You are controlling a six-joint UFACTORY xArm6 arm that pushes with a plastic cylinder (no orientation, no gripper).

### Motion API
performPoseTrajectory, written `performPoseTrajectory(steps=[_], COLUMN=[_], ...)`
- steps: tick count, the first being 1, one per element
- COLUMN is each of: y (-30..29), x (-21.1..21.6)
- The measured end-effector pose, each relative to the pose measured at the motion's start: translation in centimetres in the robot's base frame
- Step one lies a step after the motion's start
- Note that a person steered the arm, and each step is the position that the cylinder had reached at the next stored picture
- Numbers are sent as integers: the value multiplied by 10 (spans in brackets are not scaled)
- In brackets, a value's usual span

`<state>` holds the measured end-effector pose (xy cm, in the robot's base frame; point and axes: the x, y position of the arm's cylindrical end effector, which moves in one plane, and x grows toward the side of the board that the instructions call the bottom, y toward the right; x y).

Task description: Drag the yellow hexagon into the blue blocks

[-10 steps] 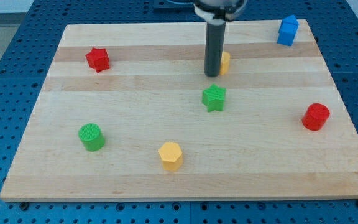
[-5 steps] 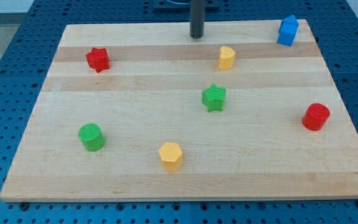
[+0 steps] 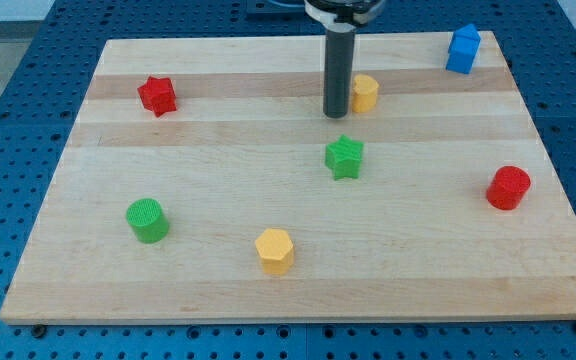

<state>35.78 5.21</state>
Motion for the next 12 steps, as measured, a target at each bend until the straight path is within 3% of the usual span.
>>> performPoseTrajectory(steps=[1, 4, 5, 7, 9, 12], y=[26, 68, 68, 68, 4, 2], x=[2, -100, -88, 2, -15, -94])
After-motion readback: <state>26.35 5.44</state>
